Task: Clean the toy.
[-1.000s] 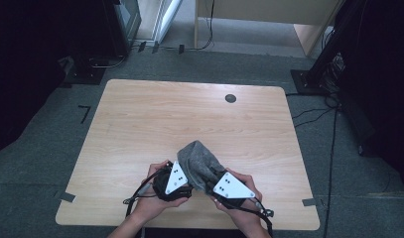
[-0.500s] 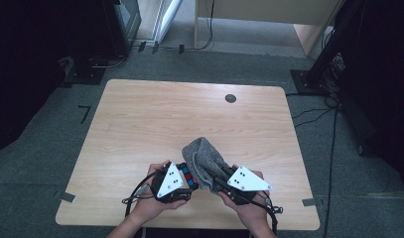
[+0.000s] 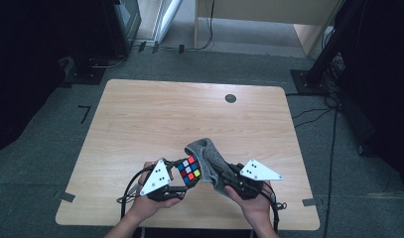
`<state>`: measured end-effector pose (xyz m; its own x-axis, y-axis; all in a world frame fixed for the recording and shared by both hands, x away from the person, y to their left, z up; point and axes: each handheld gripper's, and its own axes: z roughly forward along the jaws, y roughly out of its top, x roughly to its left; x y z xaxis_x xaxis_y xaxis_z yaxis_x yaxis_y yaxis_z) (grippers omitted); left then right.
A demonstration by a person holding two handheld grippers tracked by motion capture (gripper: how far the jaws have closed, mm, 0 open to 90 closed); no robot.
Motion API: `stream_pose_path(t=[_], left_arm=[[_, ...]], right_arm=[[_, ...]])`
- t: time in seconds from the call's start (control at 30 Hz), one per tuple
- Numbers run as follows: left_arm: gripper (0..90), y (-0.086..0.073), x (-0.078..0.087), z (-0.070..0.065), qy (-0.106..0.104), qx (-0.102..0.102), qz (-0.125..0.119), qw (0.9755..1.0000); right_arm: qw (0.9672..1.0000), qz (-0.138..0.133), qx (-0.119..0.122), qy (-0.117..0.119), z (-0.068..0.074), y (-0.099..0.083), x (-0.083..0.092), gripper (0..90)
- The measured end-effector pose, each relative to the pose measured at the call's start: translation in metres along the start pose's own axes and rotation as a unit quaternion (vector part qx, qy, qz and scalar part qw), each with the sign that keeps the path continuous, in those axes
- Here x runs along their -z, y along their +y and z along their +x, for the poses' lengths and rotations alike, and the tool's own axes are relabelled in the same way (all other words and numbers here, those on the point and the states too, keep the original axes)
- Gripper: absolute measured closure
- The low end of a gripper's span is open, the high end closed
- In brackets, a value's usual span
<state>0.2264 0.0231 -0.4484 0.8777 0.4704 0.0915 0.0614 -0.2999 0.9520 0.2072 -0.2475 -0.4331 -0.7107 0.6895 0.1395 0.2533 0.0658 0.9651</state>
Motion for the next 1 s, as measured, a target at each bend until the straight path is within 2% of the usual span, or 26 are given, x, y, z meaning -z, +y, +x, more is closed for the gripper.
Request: stream_pose_path(t=[0.07,0.1,0.17,0.23,0.27,0.33,0.43,0.5,0.57,0.63,0.67,0.73,0.83,0.9,0.97,1.0], left_arm=[[34.4,-0.002,-0.002,-0.002,0.000,-0.005,0.008,1.0000],[34.4,-0.002,-0.002,-0.003,-0.004,-0.006,0.004,1.0000],[34.4,0.000,0.000,-0.003,-0.004,-0.007,-0.003,1.0000],[34.4,0.001,0.004,-0.002,-0.013,-0.003,-0.016,0.9998],[34.4,0.001,0.006,0.000,-0.021,0.004,-0.023,0.9995],[34.4,0.001,0.007,0.001,-0.023,0.007,-0.028,0.9993],[34.4,0.000,0.004,0.001,-0.019,0.001,-0.020,0.9996],[34.4,-0.001,0.002,-0.001,-0.011,-0.007,-0.009,0.9999],[34.4,-0.001,0.002,-0.001,-0.013,0.000,-0.017,0.9998],[34.4,0.001,0.006,-0.001,-0.012,0.006,-0.029,0.9995],[34.4,0.002,0.008,-0.001,-0.014,0.009,-0.037,0.9992],[34.4,0.004,0.010,0.000,-0.016,0.007,-0.043,0.9989],[34.4,0.004,0.009,0.000,-0.018,0.014,-0.045,0.9987],[34.4,0.003,0.006,-0.002,-0.007,0.004,-0.030,0.9995],[34.4,0.001,0.004,-0.004,-0.003,-0.007,-0.023,0.9997],[34.4,0.001,0.005,-0.004,-0.003,-0.007,-0.026,0.9996]], right_arm=[[0.9991,-0.022,-0.003,0.036,0.008,0.006,0.002,74.4],[0.9990,-0.022,0.006,0.037,0.013,0.008,0.001,74.4],[0.9993,-0.020,0.024,0.022,0.017,0.009,0.000,74.5],[0.9996,-0.021,0.010,0.014,0.012,0.004,-0.002,74.5],[0.9999,-0.014,0.008,0.002,0.008,0.001,-0.003,74.5],[0.9999,-0.005,0.002,-0.012,0.001,-0.004,-0.003,74.6],[0.9999,-0.009,0.000,-0.011,0.004,-0.001,0.000,74.5],[0.9997,-0.020,0.011,0.006,0.013,0.004,0.001,74.4],[0.9992,-0.028,0.027,0.013,0.021,0.008,0.002,74.4],[0.9991,-0.035,0.025,0.007,0.021,0.008,0.001,74.4],[0.9993,-0.034,0.014,0.000,0.018,0.006,0.001,74.5],[0.9994,-0.028,0.010,-0.017,0.012,0.002,0.000,74.6],[0.9994,-0.033,-0.012,-0.008,0.007,0.001,0.002,74.6],[0.9985,-0.050,-0.013,0.017,0.011,0.005,0.004,74.5],[0.9975,-0.058,0.003,0.040,0.021,0.011,0.004,74.4],[0.9977,-0.055,0.016,0.035,0.026,0.012,0.003,74.5]])
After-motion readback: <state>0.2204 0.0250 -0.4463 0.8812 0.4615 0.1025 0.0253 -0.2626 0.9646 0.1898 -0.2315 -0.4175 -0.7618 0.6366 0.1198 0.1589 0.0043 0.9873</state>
